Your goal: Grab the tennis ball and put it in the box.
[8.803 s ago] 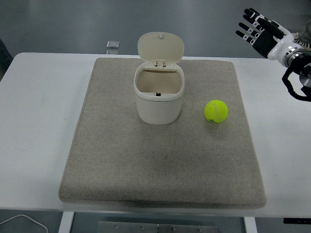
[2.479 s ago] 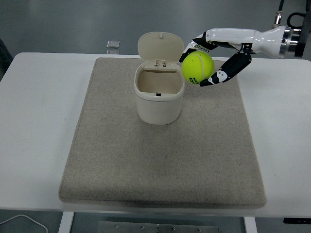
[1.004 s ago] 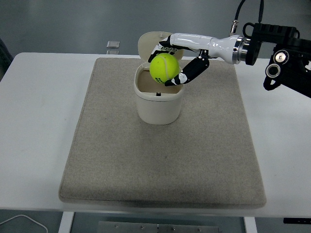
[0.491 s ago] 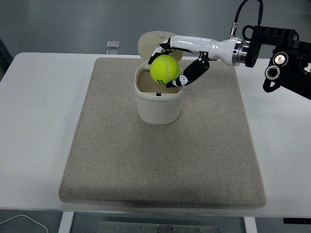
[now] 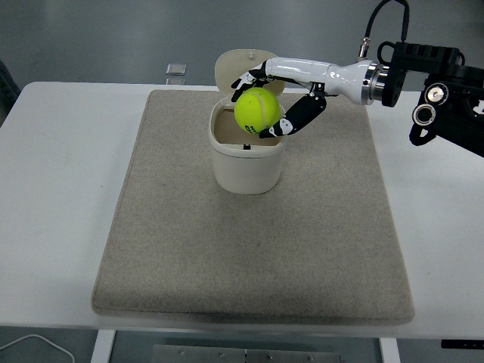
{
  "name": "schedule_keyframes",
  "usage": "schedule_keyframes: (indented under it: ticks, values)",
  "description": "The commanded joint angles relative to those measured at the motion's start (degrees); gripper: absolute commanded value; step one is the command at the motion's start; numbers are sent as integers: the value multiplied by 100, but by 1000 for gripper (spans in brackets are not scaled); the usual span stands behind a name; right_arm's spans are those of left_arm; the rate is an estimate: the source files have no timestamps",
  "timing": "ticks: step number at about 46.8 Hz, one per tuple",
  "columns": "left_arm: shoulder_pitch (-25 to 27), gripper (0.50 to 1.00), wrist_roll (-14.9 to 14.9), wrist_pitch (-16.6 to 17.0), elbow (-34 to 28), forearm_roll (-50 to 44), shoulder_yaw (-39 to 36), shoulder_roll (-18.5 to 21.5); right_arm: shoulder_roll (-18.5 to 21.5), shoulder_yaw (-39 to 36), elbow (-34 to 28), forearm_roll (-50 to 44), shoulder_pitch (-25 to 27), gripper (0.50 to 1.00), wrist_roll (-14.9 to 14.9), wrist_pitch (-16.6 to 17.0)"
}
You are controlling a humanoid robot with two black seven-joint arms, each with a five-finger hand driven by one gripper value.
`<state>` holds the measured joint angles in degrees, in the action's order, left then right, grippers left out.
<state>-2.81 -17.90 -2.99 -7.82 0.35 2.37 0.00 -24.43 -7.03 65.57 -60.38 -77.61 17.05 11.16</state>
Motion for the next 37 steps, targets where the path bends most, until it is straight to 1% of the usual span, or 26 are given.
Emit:
schedule_keyframes:
  ticks: [1,17,24,26,31,34,37]
  values:
    - [0,990,-3,0,0,0,0,0,0,0,0,0,0,860,0,0]
    - [0,992,6,0,0,0,0,0,0,0,-9,0,44,860,0,26]
    - [0,992,-3,0,0,0,0,0,-18,-18,-9,44,9,860,9,140]
    - [0,992,-3,0,0,0,0,0,-44,-44,0,52,0,860,9,254]
    - [0,992,-3,0,0,0,0,0,-123,-97,35,184,-9,860,9,693]
    - [0,992,-3,0,0,0,0,0,-185,-97,61,482,-18,860,9,948]
    - [0,992,6,0,0,0,0,0,-334,-97,62,842,-35,860,9,1264]
